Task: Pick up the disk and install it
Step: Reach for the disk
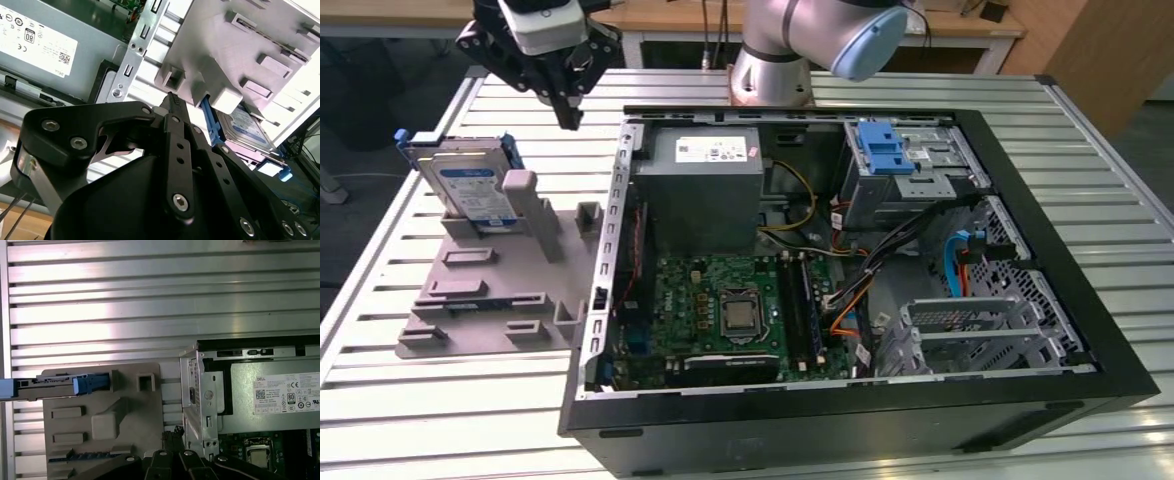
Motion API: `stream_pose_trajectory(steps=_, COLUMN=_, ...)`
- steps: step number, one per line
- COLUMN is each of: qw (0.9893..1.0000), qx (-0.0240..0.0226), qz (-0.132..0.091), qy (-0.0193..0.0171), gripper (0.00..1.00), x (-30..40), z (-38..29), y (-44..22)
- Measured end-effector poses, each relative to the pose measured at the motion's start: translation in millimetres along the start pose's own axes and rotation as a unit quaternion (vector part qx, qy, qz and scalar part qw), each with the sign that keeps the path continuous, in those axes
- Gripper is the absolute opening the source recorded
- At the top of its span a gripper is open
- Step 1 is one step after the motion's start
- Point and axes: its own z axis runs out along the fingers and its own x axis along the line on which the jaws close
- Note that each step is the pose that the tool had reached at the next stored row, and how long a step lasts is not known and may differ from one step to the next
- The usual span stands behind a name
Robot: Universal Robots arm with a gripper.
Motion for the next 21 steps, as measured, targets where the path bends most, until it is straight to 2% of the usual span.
stream_pose_trajectory(steps=6, qw=1.0000, qx=0.0000, qz=0.000, qy=0.0000, gripper=0.11, x=8.1, z=0.5, y=1.3)
stream_pose_trajectory(steps=12, qw=1.0000, qx=0.0000, qz=0.000, qy=0.0000, gripper=0.11, x=8.9, z=0.5, y=1.3)
stream_pose_trajectory(steps=21, qw=1.0000, qx=0.0000, qz=0.000, qy=0.0000, gripper=0.11, x=15.1, z=0.6, y=2.0)
